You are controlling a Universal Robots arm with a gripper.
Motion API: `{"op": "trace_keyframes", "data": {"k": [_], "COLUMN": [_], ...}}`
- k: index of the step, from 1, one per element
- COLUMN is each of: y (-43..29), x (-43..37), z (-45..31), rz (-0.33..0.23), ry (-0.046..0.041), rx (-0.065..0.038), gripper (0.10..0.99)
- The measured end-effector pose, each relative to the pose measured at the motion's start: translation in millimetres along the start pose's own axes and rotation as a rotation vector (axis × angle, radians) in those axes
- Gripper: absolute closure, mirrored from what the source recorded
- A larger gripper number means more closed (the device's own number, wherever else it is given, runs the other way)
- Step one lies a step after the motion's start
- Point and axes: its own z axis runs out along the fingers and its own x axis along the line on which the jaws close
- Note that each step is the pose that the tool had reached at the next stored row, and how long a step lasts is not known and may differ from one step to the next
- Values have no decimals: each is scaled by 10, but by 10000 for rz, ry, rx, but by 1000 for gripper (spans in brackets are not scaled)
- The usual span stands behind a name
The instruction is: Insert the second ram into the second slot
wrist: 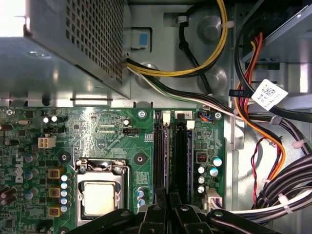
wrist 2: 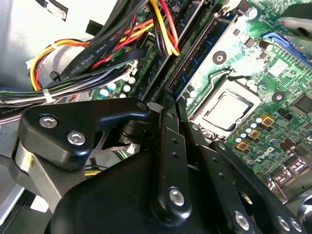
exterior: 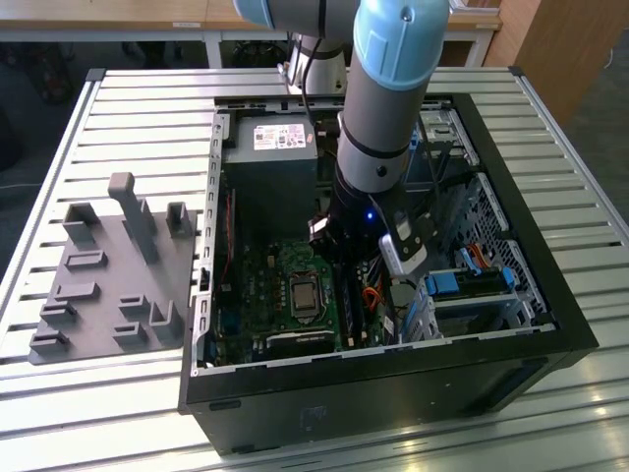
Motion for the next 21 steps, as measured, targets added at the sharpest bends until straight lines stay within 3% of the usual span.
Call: {"op": "trace_keyframes", "data": {"k": [12, 13, 16, 21], "y": [-1, -1, 0, 1], "x": [0, -1, 0, 2], "z": [15, 16, 15, -45], "rz": [1, 0, 0, 1], "ry": [0, 0, 0, 3], "rx": [2, 2, 0, 1], "gripper": [941, 878, 878, 878]}}
